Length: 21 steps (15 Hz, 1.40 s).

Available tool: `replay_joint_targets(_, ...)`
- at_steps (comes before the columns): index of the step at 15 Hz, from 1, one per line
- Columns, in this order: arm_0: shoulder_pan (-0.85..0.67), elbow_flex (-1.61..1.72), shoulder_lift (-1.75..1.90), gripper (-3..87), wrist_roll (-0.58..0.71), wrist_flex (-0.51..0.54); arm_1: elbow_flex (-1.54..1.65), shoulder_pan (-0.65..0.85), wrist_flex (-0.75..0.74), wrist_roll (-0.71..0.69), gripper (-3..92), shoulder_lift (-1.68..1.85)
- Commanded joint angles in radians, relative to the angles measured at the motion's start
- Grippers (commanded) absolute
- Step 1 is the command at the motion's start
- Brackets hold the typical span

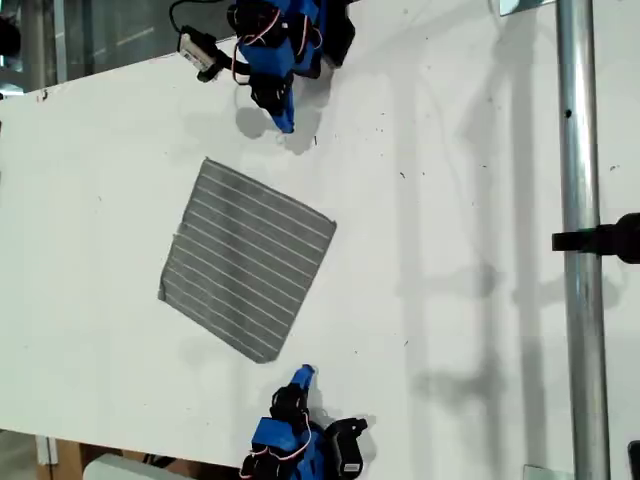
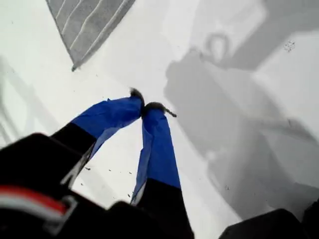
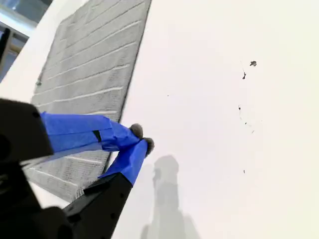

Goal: Grasp corners of a towel and fold twice.

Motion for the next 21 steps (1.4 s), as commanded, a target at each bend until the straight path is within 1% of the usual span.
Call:
replay_joint_targets(1,-0.005,0.003,0.005,-2.8,-0.018,-0.006,-0.006,-0.008,0.009,-0.012,4.7,0.011)
replay_joint_targets(7,0.0,0.002,0.005,-2.8,-0.046,-0.015,-0.006,-0.005,0.009,-0.006,4.7,0.011)
replay_joint_targets(9,0.0,0.002,0.005,-2.1,-0.071,-0.018,-0.012,0.077,0.012,0.006,4.7,0.012)
replay_joint_targets(10,0.0,-0.003,0.005,-0.3,-0.081,-0.02,-0.018,0.086,0.012,0.006,4.7,0.015)
replay_joint_targets(11,0.017,-0.008,0.005,-0.4,-0.083,-0.034,-0.018,0.095,0.006,0.006,4.7,0.015)
replay_joint_targets(12,0.021,-0.008,0.005,-0.7,-0.1,-0.032,-0.017,0.095,0.015,0.006,4.7,0.015)
replay_joint_targets(13,0.031,-0.006,0.005,-2.7,-0.091,-0.035,-0.017,0.095,0.015,0.006,4.7,0.015)
replay_joint_targets(14,0.032,-0.008,0.005,-2.7,-0.083,-0.035,-0.018,0.098,0.015,-0.002,4.3,0.015)
replay_joint_targets(15,0.04,-0.011,0.005,-2.8,-0.078,-0.035,-0.015,0.084,-0.003,-0.005,-0.2,0.015)
replay_joint_targets(16,0.048,-0.015,0.005,-2.8,-0.066,-0.037,-0.017,0.052,-0.002,-0.005,-0.2,0.015)
replay_joint_targets(17,0.055,-0.017,0.005,-2.8,-0.025,-0.046,-0.018,0.051,-0.021,0.018,0.3,0.015)
replay_joint_targets(18,0.058,-0.018,0.005,-2.8,0.038,-0.066,-0.028,0.08,-0.057,-0.021,-0.2,0.015)
replay_joint_targets(19,0.051,-0.032,0.005,-2.8,0.064,-0.038,-0.058,0.052,-0.104,-0.094,-0.3,0.015)
replay_joint_targets(20,0.035,-0.044,0.005,-2.8,0.044,0.003,-0.083,-0.012,-0.184,-0.094,-0.3,-0.006)
replay_joint_targets(21,0.034,-0.037,0.005,-2.8,0.034,-0.008,-0.161,-0.055,-0.307,-0.092,-0.3,-0.195)
